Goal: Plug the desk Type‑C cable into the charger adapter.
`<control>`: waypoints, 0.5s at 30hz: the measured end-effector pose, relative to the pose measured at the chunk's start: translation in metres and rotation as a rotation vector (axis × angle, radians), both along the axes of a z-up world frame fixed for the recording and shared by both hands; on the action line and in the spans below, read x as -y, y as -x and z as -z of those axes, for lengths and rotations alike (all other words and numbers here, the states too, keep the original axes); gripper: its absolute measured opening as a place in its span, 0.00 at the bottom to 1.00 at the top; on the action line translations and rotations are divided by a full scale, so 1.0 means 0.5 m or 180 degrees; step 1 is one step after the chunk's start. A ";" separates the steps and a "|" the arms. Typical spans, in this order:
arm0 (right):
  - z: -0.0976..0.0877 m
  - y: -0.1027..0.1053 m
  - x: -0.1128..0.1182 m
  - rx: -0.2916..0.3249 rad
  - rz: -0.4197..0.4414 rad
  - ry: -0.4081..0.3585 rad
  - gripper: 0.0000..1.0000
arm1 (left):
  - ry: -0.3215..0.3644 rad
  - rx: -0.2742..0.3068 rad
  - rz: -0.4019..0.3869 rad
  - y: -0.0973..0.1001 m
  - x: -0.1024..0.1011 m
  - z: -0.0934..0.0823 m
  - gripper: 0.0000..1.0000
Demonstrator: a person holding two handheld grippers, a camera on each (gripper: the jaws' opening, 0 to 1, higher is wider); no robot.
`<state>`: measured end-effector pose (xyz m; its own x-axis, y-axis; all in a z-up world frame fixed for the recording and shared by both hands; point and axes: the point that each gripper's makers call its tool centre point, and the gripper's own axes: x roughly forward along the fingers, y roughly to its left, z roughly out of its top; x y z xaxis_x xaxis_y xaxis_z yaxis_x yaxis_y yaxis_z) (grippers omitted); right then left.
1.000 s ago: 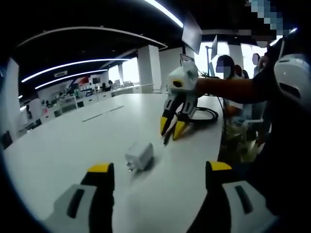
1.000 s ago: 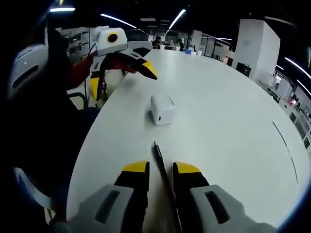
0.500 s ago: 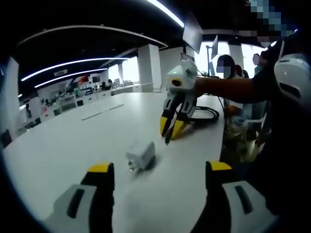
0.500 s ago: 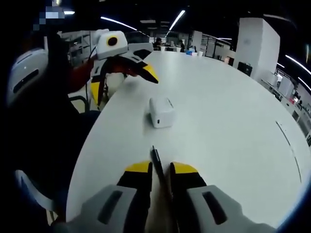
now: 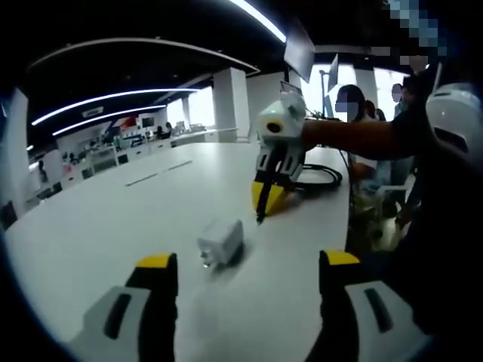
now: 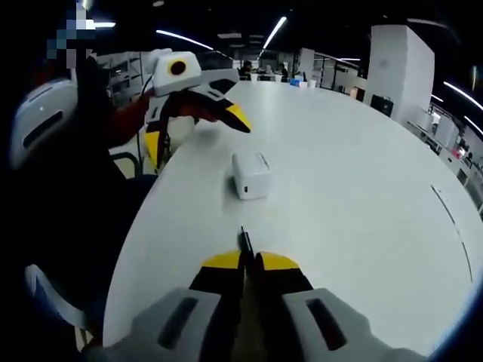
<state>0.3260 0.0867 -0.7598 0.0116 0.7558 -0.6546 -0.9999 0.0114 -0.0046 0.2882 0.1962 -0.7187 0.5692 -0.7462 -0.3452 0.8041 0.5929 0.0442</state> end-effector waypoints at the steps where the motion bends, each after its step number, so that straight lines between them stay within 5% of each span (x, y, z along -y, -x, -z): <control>1: 0.000 0.001 0.000 -0.0002 0.0002 -0.0002 0.06 | -0.0001 0.0000 0.0001 -0.001 0.000 0.000 0.76; 15: 0.000 -0.004 0.002 0.0038 0.0034 -0.0064 0.03 | -0.0048 -0.0050 0.0015 -0.008 0.006 0.015 0.76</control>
<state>0.3282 0.0858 -0.7599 0.0275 0.7686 -0.6391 -0.9996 0.0222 -0.0163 0.2924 0.1931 -0.7262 0.5601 -0.7435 -0.3653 0.8075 0.5885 0.0404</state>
